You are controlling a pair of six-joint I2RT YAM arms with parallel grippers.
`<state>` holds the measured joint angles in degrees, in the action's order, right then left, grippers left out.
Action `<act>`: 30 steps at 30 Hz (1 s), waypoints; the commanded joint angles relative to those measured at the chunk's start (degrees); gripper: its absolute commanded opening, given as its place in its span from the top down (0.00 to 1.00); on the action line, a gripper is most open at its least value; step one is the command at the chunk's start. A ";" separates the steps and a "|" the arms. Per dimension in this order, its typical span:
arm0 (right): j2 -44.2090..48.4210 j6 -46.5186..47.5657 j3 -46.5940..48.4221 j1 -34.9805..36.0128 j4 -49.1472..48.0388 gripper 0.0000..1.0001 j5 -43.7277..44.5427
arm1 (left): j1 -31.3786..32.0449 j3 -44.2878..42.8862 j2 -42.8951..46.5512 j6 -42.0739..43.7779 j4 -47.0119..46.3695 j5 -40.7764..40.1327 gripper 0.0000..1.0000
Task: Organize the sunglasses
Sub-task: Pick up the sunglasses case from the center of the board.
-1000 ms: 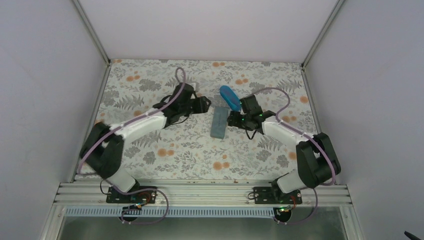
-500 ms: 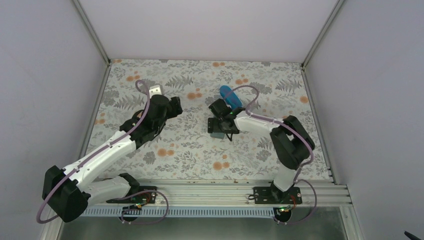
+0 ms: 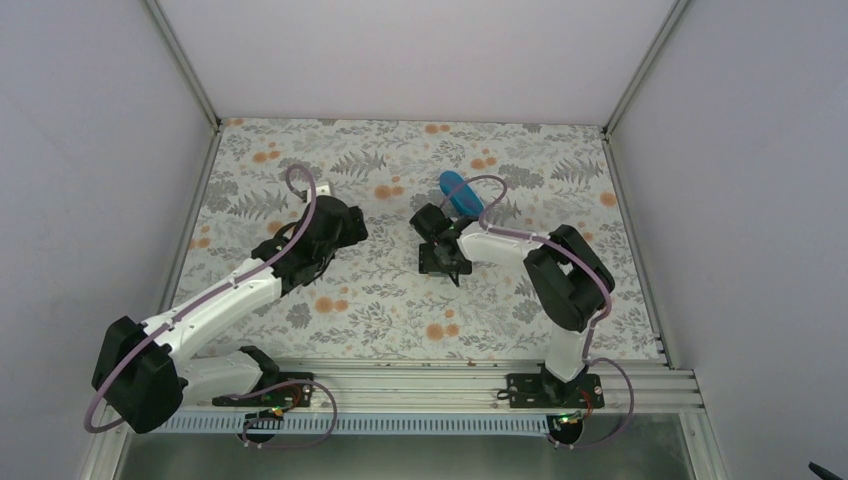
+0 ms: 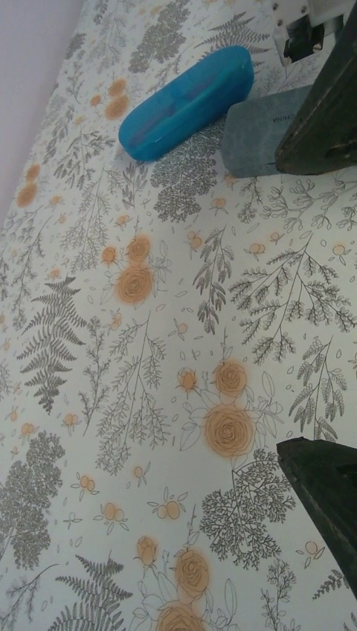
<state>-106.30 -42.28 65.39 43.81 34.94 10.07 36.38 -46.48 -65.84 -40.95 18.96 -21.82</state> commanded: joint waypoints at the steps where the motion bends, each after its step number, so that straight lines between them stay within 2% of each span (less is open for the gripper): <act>1: 1.79 -0.44 -1.74 0.40 -0.03 0.25 -0.98 | -0.35 -1.28 -0.66 1.35 -0.99 0.66 0.12; 9: -0.80 1.58 -1.11 -0.24 -2.12 0.18 -3.87 | -0.35 -0.79 -1.13 0.66 -0.76 1.19 0.12; 11: -1.14 1.43 -0.79 -0.51 -2.03 0.23 -3.91 | -0.35 -0.72 -1.12 0.63 -0.38 1.02 0.12; 17: 0.67 1.36 -2.22 -1.42 -2.44 0.45 -4.07 | -0.43 -0.63 -1.29 0.69 0.07 0.60 0.12; 19: 1.72 2.32 -2.95 -1.72 -3.23 0.48 -4.28 | -0.43 -0.75 -1.49 0.70 0.06 0.64 0.12; 24: 3.43 9.40 -1.75 -3.32 -4.88 0.47 -3.22 | -0.52 -1.41 -1.99 0.78 0.02 1.14 0.12; 30: 3.03 22.91 5.71 -5.02 -7.08 0.45 -0.60 | -1.58 -1.25 -1.75 0.80 -0.24 3.19 0.12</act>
<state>-104.42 -29.87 64.71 40.05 32.34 6.72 35.75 -46.59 -67.55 -40.53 18.94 -20.25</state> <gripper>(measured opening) 0.715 0.882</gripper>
